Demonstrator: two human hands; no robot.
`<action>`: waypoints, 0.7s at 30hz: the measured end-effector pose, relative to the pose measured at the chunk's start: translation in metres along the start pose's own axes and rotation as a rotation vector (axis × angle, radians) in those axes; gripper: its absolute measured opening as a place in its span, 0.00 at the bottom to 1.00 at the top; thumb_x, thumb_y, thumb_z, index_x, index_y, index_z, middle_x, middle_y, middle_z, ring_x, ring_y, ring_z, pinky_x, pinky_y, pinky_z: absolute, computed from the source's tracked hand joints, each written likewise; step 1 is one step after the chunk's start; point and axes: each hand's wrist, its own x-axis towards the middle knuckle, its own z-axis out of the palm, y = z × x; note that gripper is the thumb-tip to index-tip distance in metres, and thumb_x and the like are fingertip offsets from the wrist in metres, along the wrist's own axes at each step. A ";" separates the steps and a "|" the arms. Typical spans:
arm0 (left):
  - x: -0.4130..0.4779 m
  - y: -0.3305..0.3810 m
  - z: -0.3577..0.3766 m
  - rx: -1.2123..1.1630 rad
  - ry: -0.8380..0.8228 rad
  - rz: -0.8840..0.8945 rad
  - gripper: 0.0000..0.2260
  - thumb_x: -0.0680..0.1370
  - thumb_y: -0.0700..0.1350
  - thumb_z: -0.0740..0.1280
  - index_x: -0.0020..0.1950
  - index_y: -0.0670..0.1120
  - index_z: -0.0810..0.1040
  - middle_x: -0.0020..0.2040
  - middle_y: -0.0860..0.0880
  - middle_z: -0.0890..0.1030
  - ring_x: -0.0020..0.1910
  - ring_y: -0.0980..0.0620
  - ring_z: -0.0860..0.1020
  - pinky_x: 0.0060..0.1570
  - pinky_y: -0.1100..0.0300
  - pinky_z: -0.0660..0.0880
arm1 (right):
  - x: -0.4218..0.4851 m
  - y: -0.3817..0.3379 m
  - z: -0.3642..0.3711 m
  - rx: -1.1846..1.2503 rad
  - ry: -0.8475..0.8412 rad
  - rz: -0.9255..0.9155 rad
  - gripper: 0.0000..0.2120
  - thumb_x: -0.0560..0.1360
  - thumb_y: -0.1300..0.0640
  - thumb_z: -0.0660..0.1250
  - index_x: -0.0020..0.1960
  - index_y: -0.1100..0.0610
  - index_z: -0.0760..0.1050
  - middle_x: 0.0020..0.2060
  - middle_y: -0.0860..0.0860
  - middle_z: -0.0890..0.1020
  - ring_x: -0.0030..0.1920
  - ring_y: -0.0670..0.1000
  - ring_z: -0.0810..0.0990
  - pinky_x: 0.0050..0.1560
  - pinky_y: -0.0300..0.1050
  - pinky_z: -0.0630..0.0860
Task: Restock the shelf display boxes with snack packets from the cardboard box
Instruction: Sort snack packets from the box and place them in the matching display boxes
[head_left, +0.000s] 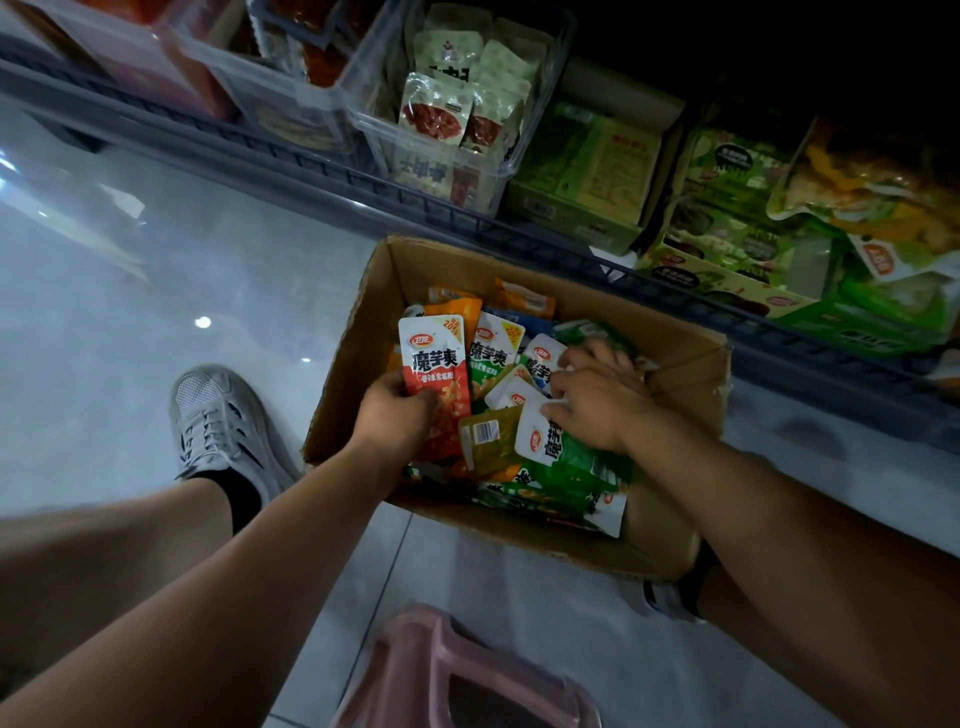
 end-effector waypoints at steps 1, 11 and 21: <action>0.000 0.000 0.000 0.003 -0.003 0.002 0.13 0.84 0.42 0.64 0.69 0.50 0.76 0.63 0.47 0.81 0.63 0.43 0.79 0.65 0.38 0.76 | -0.003 0.001 0.002 0.031 -0.038 -0.013 0.19 0.79 0.38 0.59 0.63 0.48 0.76 0.72 0.50 0.66 0.72 0.56 0.60 0.70 0.52 0.59; -0.003 -0.001 -0.001 -0.035 -0.047 0.054 0.09 0.85 0.40 0.63 0.62 0.52 0.76 0.50 0.53 0.82 0.50 0.52 0.81 0.47 0.52 0.79 | -0.022 0.020 -0.002 0.387 -0.132 0.093 0.24 0.74 0.39 0.71 0.65 0.50 0.75 0.60 0.52 0.69 0.60 0.52 0.72 0.61 0.45 0.72; -0.014 0.004 -0.003 -0.078 -0.064 0.073 0.13 0.83 0.42 0.66 0.67 0.47 0.76 0.58 0.46 0.84 0.54 0.44 0.84 0.52 0.47 0.82 | -0.034 0.026 -0.005 0.951 0.110 0.229 0.03 0.78 0.61 0.69 0.51 0.58 0.80 0.39 0.54 0.85 0.31 0.44 0.81 0.34 0.42 0.76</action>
